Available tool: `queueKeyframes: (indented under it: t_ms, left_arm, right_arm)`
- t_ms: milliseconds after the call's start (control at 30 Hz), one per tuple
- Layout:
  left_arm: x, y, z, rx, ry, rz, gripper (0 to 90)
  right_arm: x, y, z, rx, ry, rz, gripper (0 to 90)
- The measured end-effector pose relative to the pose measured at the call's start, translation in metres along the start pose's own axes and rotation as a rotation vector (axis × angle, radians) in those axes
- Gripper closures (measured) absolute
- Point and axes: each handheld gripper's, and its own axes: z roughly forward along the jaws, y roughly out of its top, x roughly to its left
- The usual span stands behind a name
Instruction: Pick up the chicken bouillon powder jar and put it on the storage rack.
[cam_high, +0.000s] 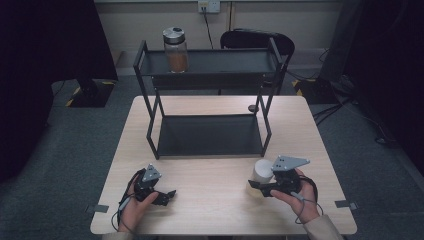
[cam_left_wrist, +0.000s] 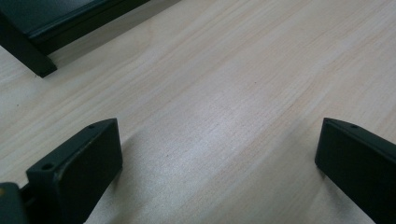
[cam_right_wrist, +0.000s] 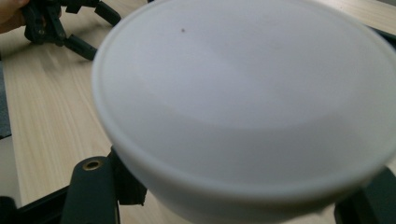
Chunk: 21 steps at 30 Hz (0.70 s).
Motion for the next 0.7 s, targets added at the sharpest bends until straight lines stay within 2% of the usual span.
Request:
queueKeyframes:
  t_ms: [333,467,700]
  left_arm:
    - [0.000,0.000,0.000,0.000,0.000,0.000,0.0]
    - [0.000,0.000,0.000,0.000,0.000,0.000,0.0]
    - [0.000,0.000,0.000,0.000,0.000,0.000,0.0]
  right_arm:
    - [-0.003,0.035,0.024,0.014,-0.010,0.024,33.4]
    - [-0.004,0.050,0.032,0.029,-0.017,0.008,33.4]
    - [-0.011,0.079,0.044,0.033,-0.007,0.011,33.4]
